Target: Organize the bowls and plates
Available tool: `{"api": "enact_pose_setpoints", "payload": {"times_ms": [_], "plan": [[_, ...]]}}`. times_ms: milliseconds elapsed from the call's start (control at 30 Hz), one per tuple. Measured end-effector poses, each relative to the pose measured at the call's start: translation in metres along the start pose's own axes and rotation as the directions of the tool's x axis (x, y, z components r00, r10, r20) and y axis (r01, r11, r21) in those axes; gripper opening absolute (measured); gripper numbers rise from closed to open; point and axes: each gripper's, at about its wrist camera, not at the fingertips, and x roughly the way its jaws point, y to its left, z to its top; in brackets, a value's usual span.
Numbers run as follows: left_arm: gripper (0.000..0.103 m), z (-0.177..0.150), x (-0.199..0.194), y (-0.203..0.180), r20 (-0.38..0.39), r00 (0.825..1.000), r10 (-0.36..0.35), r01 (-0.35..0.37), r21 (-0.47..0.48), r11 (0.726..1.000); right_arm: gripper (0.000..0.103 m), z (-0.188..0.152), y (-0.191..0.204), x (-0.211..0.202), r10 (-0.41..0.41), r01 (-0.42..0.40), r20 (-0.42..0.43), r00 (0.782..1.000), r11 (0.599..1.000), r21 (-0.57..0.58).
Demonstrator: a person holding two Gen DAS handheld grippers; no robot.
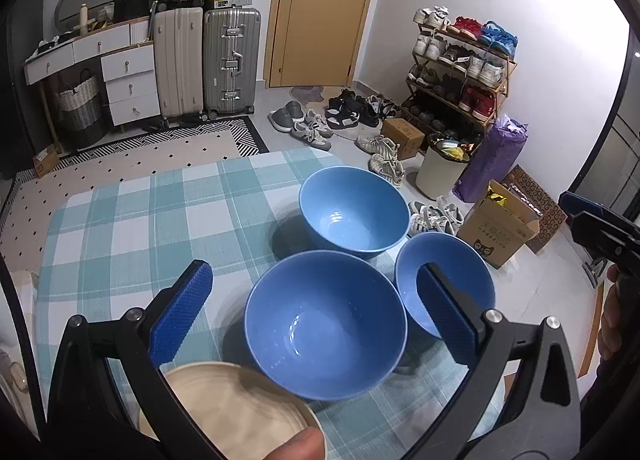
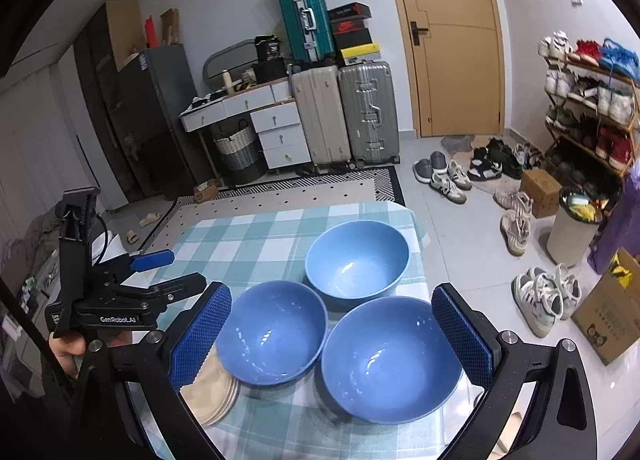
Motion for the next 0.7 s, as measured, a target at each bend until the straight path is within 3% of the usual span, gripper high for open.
{"api": "enact_pose_setpoints", "payload": {"times_ms": [700], "plan": [[0.102,0.045,0.121,0.020,-0.094,0.995,0.039,-0.041,-0.018,0.999,0.102,0.015,-0.056,0.099,-0.041,0.049,-0.096,0.995,0.995,0.084]]}}
